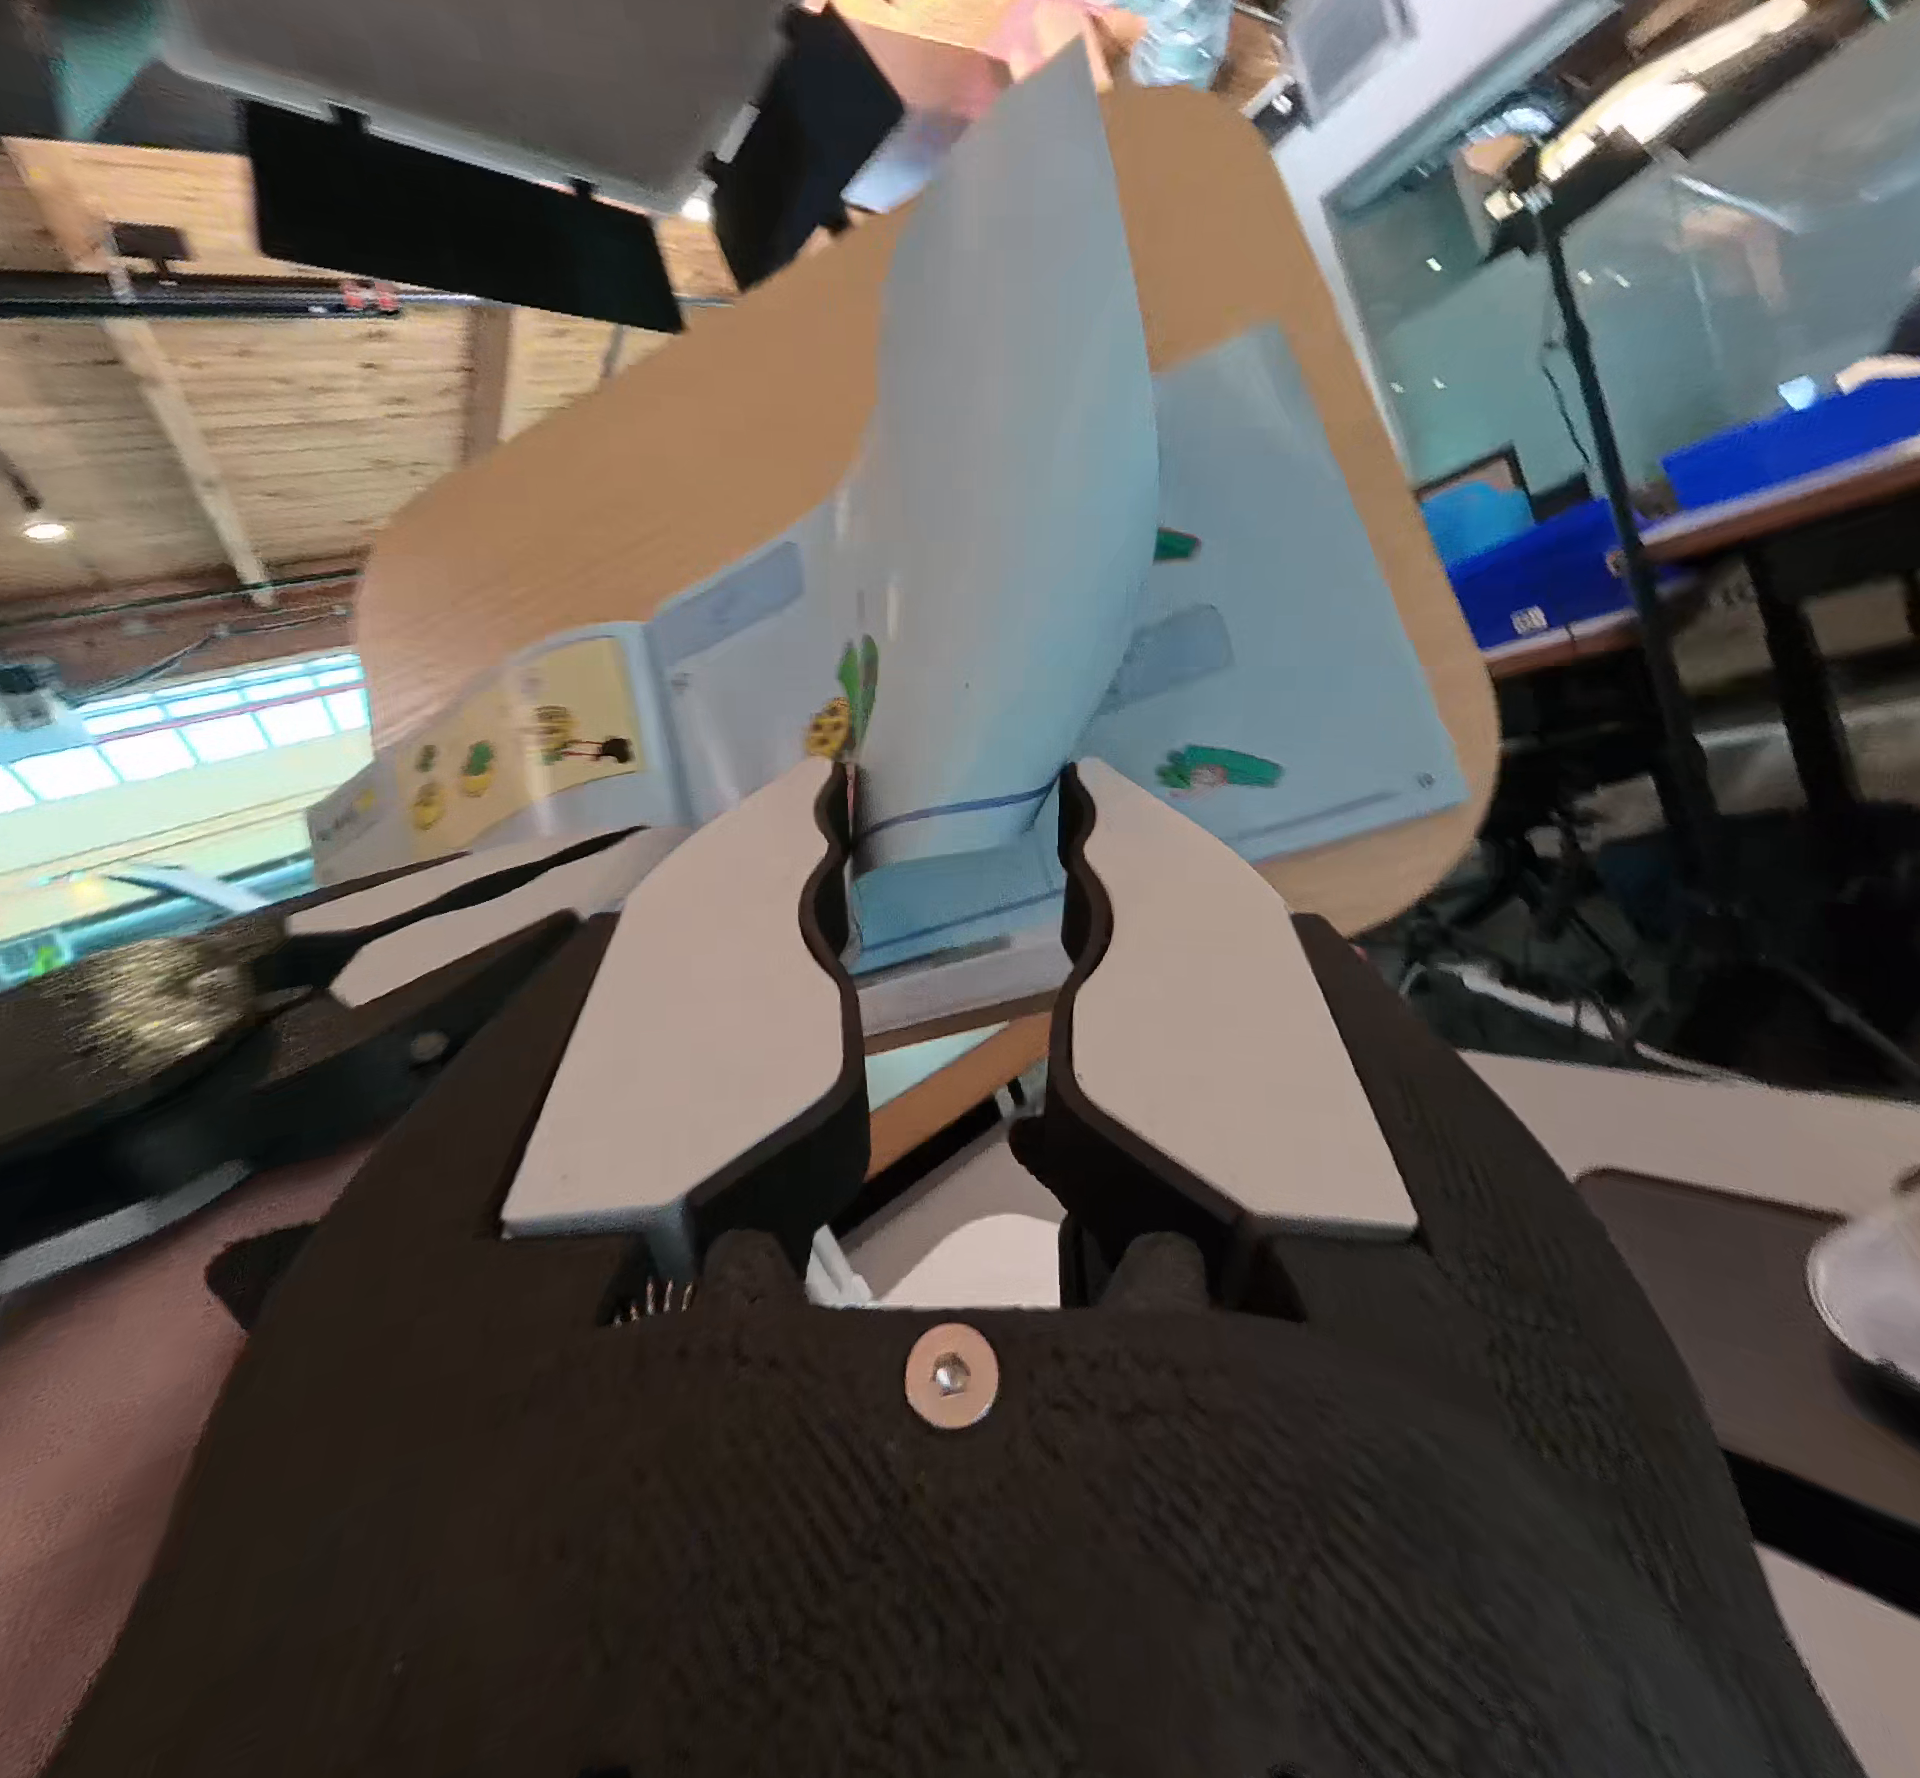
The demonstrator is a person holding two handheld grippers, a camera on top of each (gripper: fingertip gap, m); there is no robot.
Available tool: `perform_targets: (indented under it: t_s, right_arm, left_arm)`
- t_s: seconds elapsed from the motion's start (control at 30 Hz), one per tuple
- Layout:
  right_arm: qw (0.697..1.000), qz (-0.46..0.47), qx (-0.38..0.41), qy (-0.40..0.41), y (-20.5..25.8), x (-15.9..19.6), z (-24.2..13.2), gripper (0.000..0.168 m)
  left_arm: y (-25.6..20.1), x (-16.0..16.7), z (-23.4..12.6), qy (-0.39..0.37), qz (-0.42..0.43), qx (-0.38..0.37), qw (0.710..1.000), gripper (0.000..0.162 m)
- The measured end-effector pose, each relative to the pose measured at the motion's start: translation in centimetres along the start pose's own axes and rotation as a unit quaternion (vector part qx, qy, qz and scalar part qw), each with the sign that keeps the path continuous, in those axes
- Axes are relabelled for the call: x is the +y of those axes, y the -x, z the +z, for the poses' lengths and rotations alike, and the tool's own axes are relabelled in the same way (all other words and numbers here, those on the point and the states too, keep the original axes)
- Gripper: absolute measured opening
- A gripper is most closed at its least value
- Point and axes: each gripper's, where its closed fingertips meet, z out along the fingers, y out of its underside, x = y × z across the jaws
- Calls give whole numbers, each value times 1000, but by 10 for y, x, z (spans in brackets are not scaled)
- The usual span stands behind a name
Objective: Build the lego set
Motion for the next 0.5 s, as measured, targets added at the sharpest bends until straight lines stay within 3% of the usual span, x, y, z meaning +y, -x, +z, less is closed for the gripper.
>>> perform_targets:
  t_s: [0.13,0.23,0.37,0.5]
  right_arm:
    - [993,-5,-92,-70,35,-24,-16,35]
    - [976,-15,-185,-116,65,-34,-29,22]
    - [962,-33,-253,-93,91,-25,-30,25]
    - [952,-89,-285,-68,110,-15,-32,28]
  left_arm:
    - [2,1,-2,1,-26,24,999,0]
    - [-2,0,-4,-5,-40,59,997,0]
    - [-8,-7,-9,-14,-43,87,995,0]
    - [-17,-26,-19,-47,-109,151,981,0]
